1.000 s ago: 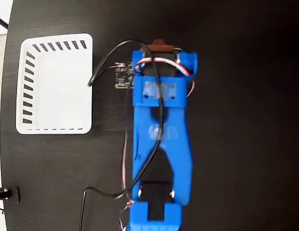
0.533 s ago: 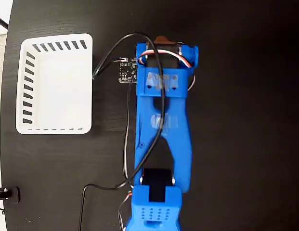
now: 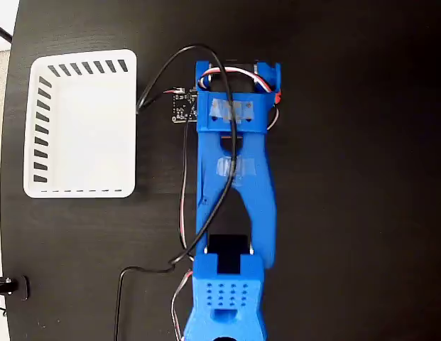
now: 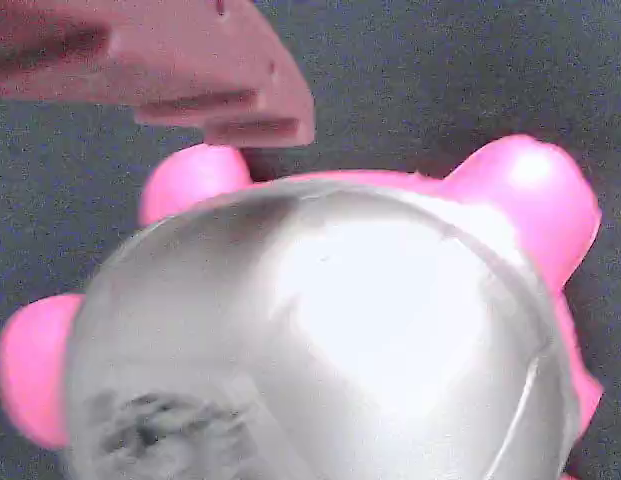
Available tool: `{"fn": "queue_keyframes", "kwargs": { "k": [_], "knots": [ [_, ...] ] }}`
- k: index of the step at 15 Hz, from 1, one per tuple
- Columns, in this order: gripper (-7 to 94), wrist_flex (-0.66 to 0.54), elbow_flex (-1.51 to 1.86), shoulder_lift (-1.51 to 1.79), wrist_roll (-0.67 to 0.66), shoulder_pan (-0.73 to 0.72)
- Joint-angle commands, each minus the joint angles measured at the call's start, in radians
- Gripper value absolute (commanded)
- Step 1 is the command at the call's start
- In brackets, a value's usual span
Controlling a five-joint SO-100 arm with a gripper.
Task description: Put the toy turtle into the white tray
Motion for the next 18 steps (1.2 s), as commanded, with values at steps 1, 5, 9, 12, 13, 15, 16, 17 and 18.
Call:
{"fn": "queue_keyframes", "kwargs": {
  "k": [1,5,9,12,13,15,16,17,18],
  "knots": [
    [53,0.025,-0.072,0.018,-0.006,0.011],
    [53,0.025,-0.115,-0.025,-0.008,0.009],
    [48,0.023,-0.135,-0.058,-0.008,0.003],
    [17,0.025,-0.166,-0.086,-0.009,0.006],
    [6,0.031,-0.19,-0.101,-0.006,0.011],
    [0,0.037,-0.215,-0.11,-0.005,0.021],
    [0,0.037,-0.215,-0.107,-0.005,0.028],
    [0,0.037,-0.209,-0.083,-0.006,0.032],
    [0,0.037,-0.189,-0.038,-0.003,0.034]
  ]
}}
